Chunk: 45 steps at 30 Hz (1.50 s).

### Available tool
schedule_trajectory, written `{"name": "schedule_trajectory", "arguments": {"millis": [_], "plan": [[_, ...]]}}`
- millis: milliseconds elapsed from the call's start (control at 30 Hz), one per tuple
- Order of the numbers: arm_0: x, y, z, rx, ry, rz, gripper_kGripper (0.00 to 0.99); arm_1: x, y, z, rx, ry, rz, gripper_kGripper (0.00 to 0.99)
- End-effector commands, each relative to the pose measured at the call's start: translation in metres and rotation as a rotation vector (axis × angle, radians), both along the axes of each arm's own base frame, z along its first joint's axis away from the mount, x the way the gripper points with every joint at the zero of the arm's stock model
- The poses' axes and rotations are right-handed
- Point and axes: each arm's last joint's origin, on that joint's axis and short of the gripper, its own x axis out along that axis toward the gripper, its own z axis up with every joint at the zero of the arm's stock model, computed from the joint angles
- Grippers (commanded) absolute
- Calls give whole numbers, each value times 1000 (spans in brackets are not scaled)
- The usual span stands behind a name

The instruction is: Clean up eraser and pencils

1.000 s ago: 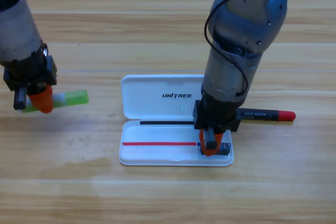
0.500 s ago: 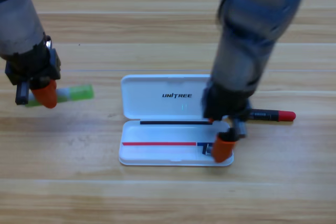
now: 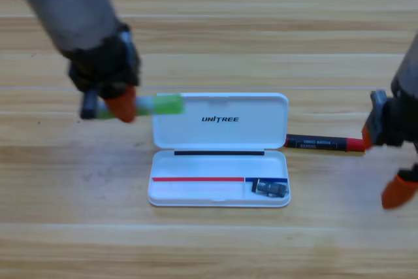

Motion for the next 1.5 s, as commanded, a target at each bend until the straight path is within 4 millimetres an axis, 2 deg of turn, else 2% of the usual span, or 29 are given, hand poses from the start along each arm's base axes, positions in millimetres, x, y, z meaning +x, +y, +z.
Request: {"name": "schedule_trajectory", "arguments": {"millis": [33, 200, 400, 600, 700, 767, 967, 1000, 1233, 1500], "plan": [[-11, -46, -43, 70, 91, -75, 0, 71, -8, -61, -73, 12, -69, 980], [-12, -63, -60, 96, 111, -82, 0, 108, 11, -87, -77, 13, -35, 976], [-4, -79, -81, 110, 129, -77, 0, 141, 30, -112, -80, -11, -15, 951], [5, -93, -94, 106, 142, -70, 0, 158, 36, -131, -101, -22, -2, 910], [8, -97, -98, 106, 146, -66, 0, 158, 36, -134, -111, -11, 8, 801], [9, -100, -103, 109, 152, -63, 0, 156, 34, -134, -124, 7, 13, 692], [11, -104, -113, 114, 158, -58, 0, 150, 31, -136, -145, 57, 34, 37], [11, -104, -113, 113, 158, -55, 0, 149, 30, -136, -146, 60, 38, 0], [12, -106, -118, 111, 166, -45, 0, 150, 30, -139, -157, 60, 39, 0], [10, -103, -119, 109, 176, -21, 0, 149, 30, -127, -146, 38, 15, 0]]}}
